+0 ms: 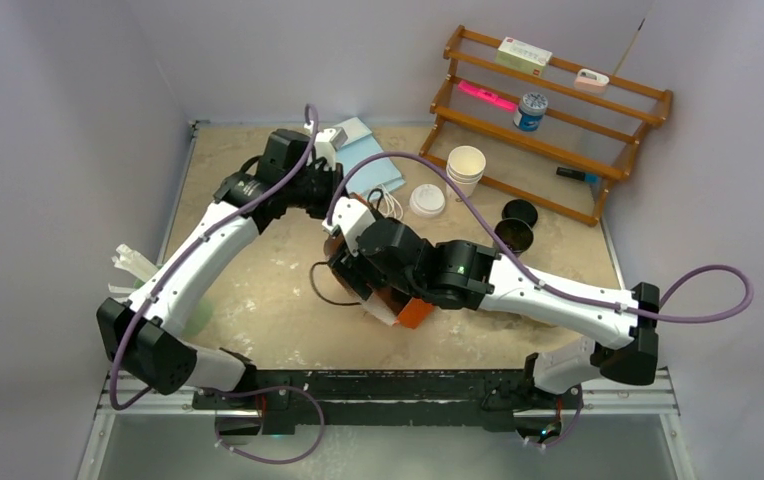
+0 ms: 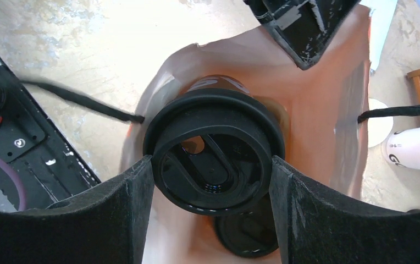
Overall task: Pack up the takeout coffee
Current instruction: Place the coffee cup on the cup tray.
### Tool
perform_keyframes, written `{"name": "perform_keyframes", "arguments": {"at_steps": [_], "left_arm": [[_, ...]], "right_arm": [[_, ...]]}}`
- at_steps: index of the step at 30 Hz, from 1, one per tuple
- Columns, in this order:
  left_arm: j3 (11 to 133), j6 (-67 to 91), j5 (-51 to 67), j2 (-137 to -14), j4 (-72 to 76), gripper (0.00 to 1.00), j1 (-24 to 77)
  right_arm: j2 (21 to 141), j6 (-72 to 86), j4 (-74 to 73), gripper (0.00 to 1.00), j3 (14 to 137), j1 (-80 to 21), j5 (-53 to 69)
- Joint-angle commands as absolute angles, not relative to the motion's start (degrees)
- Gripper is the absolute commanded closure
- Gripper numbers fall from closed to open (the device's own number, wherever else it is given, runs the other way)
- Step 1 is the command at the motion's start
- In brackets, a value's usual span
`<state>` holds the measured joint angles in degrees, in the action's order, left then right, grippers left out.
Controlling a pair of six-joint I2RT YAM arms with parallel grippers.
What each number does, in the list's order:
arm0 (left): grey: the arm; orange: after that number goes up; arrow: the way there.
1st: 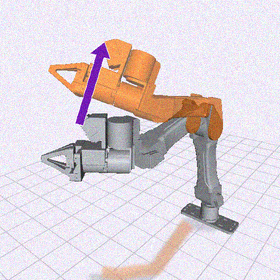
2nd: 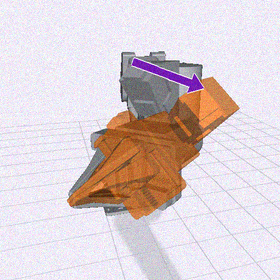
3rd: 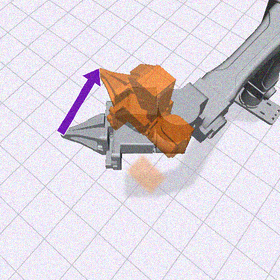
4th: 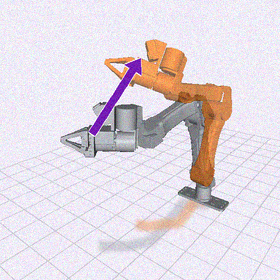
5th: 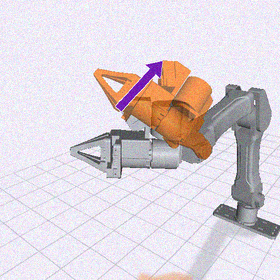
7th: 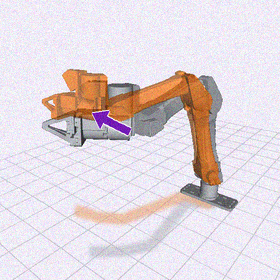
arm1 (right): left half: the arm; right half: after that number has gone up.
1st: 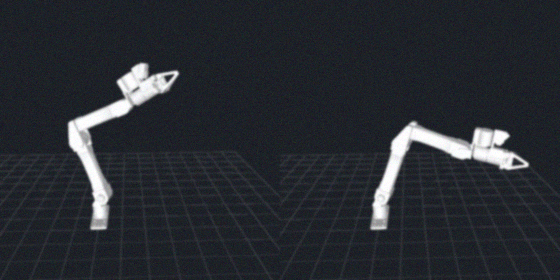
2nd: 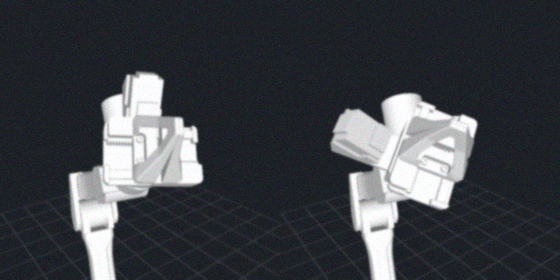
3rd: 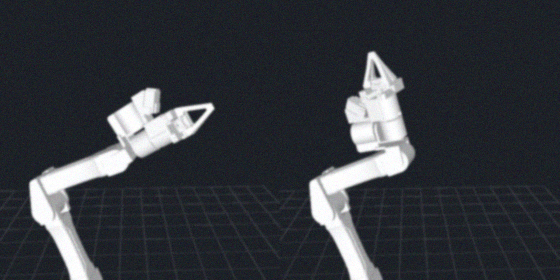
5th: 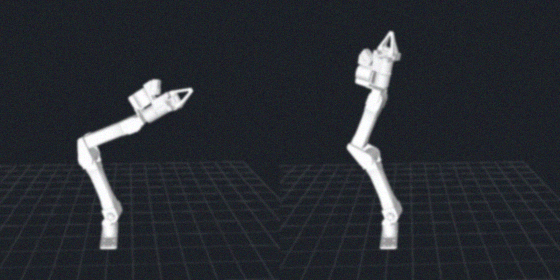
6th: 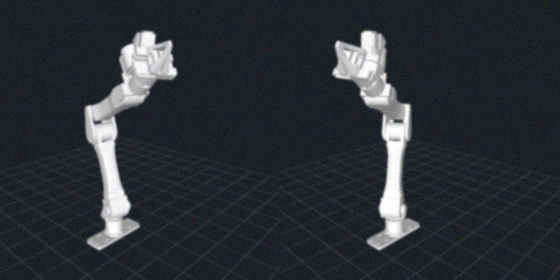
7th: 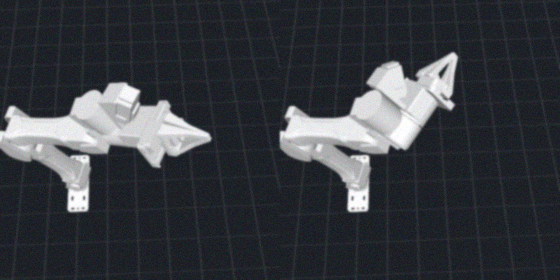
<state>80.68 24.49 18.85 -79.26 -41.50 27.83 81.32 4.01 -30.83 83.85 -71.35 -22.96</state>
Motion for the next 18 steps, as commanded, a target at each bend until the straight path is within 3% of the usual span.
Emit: {"name": "perform_keyframes", "arguments": {"at_steps": [1, 18], "left_arm": [[83.0, 24.5, 24.5, -79.8, -36.3, 1.00, 28.1], [86.1, 23.6, 29.1, -84.6, -34.7, 1.00, 28.9]], "right_arm": [[82.1, 3.3, -29.0, 0.89, 82.2, -71.2, -22.9], [84.5, 4.3, -33.2, 0.90, 79.6, -62.8, -21.5]]}}
